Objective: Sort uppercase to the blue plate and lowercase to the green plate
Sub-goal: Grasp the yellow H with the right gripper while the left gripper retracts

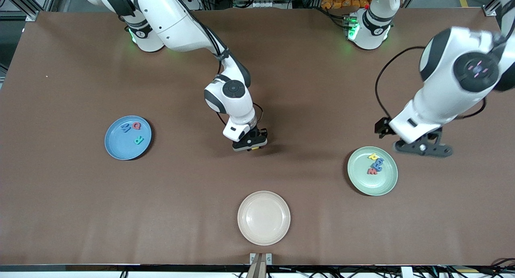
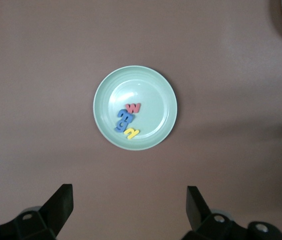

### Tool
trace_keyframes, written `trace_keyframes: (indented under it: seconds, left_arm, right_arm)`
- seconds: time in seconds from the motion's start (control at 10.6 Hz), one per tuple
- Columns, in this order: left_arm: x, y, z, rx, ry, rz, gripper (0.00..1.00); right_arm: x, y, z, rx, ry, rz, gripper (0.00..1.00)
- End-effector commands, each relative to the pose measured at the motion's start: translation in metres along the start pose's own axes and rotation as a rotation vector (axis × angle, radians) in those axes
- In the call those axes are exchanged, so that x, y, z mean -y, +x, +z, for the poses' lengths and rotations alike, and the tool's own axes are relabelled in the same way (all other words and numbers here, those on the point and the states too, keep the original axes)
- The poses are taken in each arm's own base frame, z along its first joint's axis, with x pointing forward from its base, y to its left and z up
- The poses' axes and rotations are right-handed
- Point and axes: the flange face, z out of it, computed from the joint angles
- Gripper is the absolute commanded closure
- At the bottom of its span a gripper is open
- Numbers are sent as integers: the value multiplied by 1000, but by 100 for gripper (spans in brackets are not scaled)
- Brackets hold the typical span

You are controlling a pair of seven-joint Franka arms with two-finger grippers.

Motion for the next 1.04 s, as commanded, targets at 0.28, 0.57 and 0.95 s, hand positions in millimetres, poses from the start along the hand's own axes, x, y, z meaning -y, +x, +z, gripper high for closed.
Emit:
trace_keyframes:
  seconds: [0.28, 0.57, 0.95]
  left_arm:
    - [68, -29, -58, 23, -114, -81, 0]
    - [69, -29, -74, 33, -120, -86, 0]
    - [61, -39, -82, 50, -13, -53, 0]
  right_arm:
    - [5, -6, 6, 6, -13, -17, 61]
    - [5, -6, 6, 6, -13, -18, 64]
    - [0, -3, 4, 17, -26, -15, 66]
